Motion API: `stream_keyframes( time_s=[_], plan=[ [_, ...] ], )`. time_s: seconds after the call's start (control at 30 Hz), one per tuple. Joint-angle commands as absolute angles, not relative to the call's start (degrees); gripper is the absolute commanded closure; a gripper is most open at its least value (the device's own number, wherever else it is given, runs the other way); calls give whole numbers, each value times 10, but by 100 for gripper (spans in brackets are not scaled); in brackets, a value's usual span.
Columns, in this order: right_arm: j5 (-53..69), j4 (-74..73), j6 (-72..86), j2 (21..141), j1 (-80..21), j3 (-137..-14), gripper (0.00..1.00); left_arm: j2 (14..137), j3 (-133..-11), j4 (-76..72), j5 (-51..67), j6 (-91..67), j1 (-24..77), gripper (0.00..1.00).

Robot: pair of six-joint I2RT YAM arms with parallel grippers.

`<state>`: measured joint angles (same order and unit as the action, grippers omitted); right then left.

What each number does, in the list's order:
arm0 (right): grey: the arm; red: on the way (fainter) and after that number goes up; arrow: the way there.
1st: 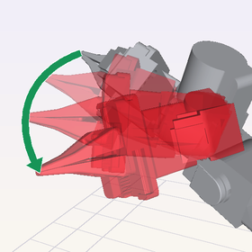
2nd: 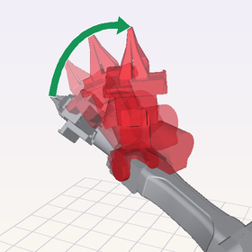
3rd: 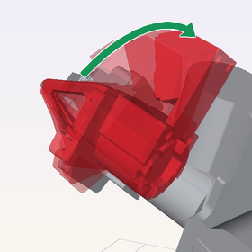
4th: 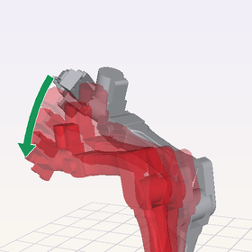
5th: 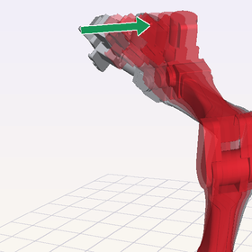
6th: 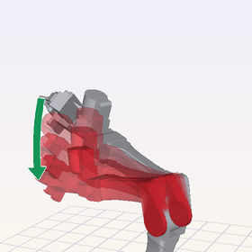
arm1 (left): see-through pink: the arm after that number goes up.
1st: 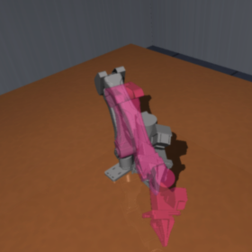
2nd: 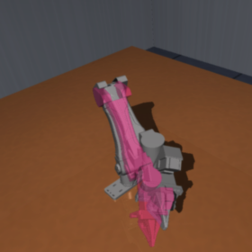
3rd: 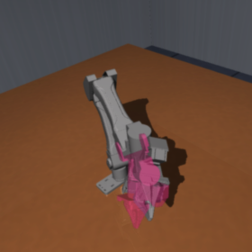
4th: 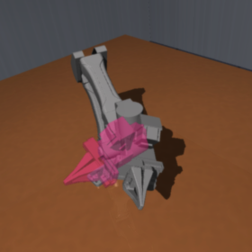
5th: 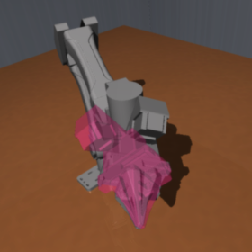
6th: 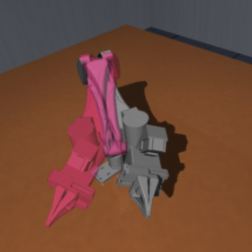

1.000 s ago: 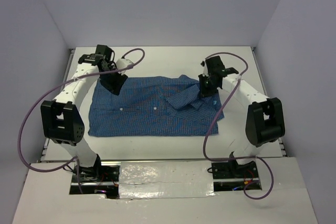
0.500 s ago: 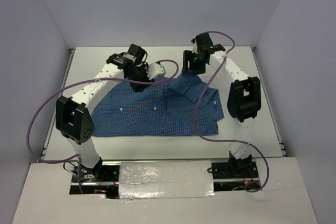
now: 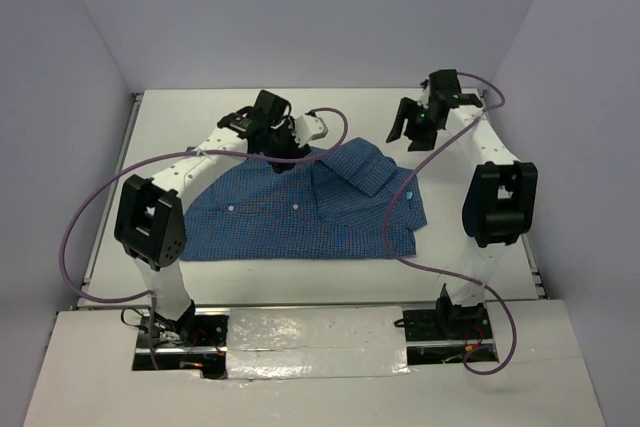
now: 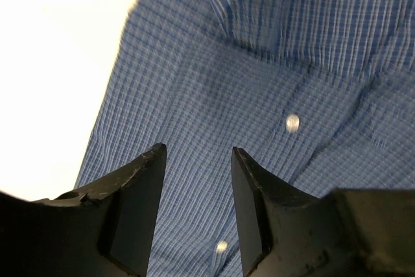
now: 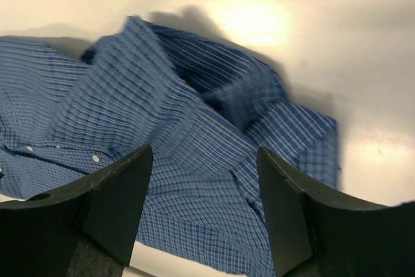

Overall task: Fold and stack the long sleeve shirts
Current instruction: Fold the shirt

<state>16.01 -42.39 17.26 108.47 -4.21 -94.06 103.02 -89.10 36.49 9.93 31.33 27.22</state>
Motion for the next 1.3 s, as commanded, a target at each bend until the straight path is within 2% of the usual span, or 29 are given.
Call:
stream_keyframes(
  time_s=[0.0, 0.13, 0.47, 0.7, 0.8, 0.9, 0.97, 1.1, 1.2, 1.27],
  plan=[
    [206, -381, 186, 1073, -33, -890, 27, 1049, -895, 269, 127, 241, 275, 43],
    [222, -357, 183, 1086, -34, -854, 23, 1067, -911, 272, 134, 233, 277, 43],
    [228, -332, 164, 1128, -33, -860, 23, 1059, -893, 283, 123, 235, 278, 43],
    [136, -354, 146, 1131, -37, -869, 18, 1060, -900, 294, 125, 238, 278, 43],
    [168, -338, 137, 1136, -42, -862, 17, 1061, -903, 294, 122, 240, 278, 44],
    [197, -326, 141, 1139, -49, -846, 25, 1059, -903, 295, 120, 243, 278, 44],
    [217, -301, 145, 1128, -50, -830, 35, 1059, -904, 297, 119, 245, 278, 44],
    [257, -294, 150, 1127, -52, -821, 39, 1056, -901, 297, 119, 246, 278, 44],
    [256, -297, 149, 1114, -51, -820, 55, 1056, -900, 295, 119, 246, 279, 44],
    [250, -301, 150, 1104, -50, -820, 73, 1054, -900, 296, 117, 250, 279, 44]
  ],
)
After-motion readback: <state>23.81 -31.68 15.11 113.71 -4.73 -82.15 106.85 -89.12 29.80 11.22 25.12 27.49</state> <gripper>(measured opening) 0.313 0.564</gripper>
